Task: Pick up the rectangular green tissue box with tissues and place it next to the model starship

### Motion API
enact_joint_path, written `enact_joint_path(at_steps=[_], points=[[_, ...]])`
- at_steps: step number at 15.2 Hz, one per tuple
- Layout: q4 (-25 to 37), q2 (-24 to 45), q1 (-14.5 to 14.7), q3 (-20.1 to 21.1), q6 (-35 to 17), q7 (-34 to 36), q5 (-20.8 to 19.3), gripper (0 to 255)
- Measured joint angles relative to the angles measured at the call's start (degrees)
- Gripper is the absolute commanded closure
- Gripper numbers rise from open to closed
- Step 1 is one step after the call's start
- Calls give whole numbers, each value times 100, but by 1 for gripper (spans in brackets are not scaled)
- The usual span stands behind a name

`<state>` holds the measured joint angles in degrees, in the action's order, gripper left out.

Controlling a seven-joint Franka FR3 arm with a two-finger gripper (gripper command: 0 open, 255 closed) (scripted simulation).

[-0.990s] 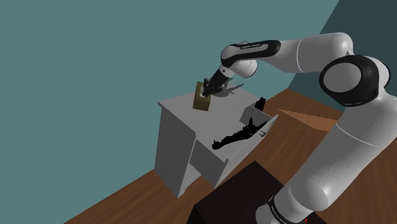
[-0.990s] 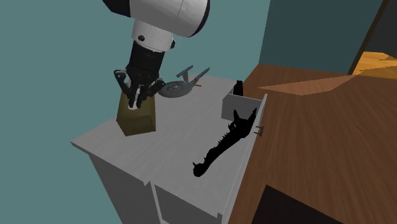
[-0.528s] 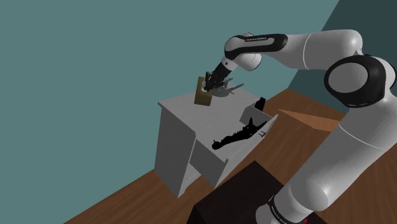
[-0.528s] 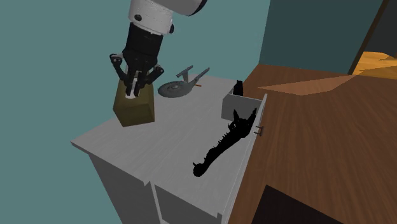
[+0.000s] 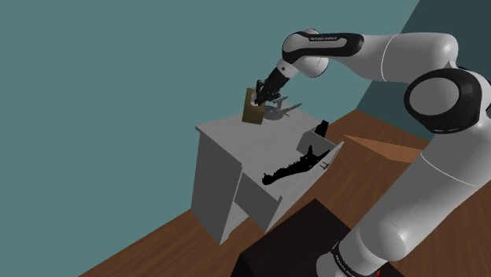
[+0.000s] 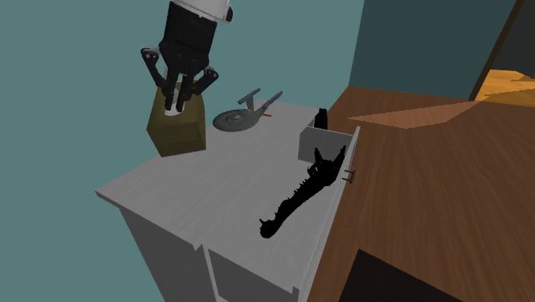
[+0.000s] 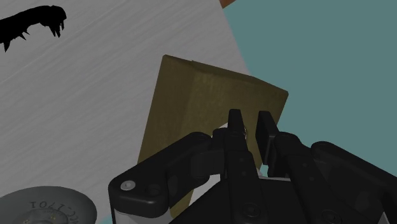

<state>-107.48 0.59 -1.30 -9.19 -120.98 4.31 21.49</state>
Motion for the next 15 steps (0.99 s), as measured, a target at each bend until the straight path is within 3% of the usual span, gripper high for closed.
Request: enact_joint_path(at_steps=[11,15], points=[[783,-47,-20,-21,787,289,-149,255],[1211,237,-241,-228,1079,-80,-20,255]])
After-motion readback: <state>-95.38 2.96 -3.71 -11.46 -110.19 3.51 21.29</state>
